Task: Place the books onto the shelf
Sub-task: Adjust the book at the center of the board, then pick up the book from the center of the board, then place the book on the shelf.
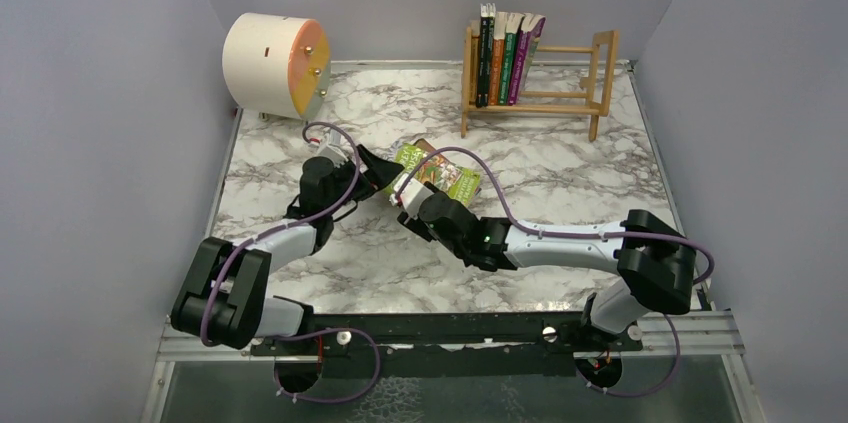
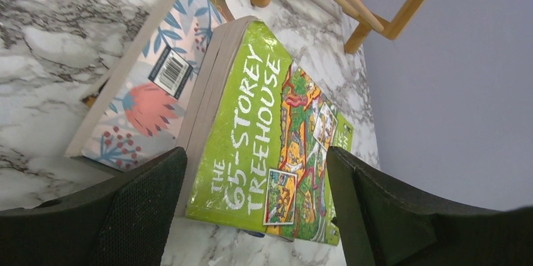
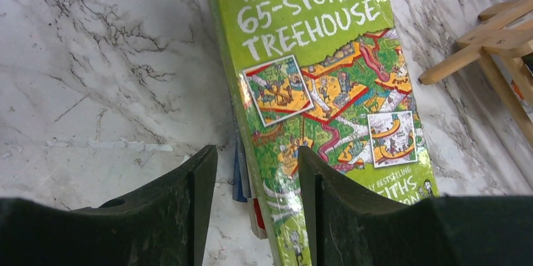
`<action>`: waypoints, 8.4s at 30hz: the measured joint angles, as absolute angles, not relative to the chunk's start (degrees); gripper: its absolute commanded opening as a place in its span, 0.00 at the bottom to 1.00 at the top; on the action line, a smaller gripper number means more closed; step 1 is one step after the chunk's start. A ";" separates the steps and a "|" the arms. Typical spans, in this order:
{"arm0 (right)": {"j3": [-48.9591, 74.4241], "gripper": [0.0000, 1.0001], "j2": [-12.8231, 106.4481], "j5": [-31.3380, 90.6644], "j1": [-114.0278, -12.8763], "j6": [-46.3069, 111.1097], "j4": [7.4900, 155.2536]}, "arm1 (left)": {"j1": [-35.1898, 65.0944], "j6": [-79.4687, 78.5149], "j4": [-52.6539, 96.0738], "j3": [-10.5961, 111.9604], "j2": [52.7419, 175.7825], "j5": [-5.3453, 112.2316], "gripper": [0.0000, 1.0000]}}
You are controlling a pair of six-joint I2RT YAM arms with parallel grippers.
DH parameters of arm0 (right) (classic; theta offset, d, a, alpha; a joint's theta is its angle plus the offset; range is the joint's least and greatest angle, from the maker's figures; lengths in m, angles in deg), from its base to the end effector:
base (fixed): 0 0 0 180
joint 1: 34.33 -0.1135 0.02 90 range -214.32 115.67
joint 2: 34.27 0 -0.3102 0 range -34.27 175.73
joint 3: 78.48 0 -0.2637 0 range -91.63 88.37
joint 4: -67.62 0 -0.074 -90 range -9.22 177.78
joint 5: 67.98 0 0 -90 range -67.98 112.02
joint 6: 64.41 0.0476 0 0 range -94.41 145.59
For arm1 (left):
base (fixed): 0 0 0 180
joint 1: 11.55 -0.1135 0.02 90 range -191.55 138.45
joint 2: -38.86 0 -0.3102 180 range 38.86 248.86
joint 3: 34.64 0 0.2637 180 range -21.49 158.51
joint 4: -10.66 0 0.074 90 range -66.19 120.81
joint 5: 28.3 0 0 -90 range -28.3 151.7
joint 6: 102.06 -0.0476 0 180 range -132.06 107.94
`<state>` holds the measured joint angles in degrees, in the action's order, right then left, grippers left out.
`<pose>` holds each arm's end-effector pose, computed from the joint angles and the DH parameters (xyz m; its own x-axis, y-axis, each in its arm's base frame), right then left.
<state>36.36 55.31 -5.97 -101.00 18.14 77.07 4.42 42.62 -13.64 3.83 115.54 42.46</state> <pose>0.1608 0.3164 0.2500 -0.1337 -0.5992 -0.7894 -0.6796 0.6352 -0.3670 0.2564 -0.0897 0.2237 -0.5965 -0.6306 -0.4966 0.1394 0.5279 -0.8378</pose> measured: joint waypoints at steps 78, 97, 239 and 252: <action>34.06 0.53 49.76 -19.91 -102.05 24.35 103.85 | 9.58 40.06 -7.91 11.27 121.29 42.61 0.74; 34.87 0.53 55.68 -17.97 -102.16 18.47 97.42 | 9.58 39.91 -10.45 13.71 125.57 41.28 0.74; 9.63 0.01 83.31 9.25 -46.62 23.06 54.03 | 4.59 36.17 -1.84 7.16 106.01 47.31 0.73; 9.28 0.01 84.91 19.06 -44.02 26.10 52.00 | 4.59 36.19 -2.73 7.16 108.28 47.31 0.73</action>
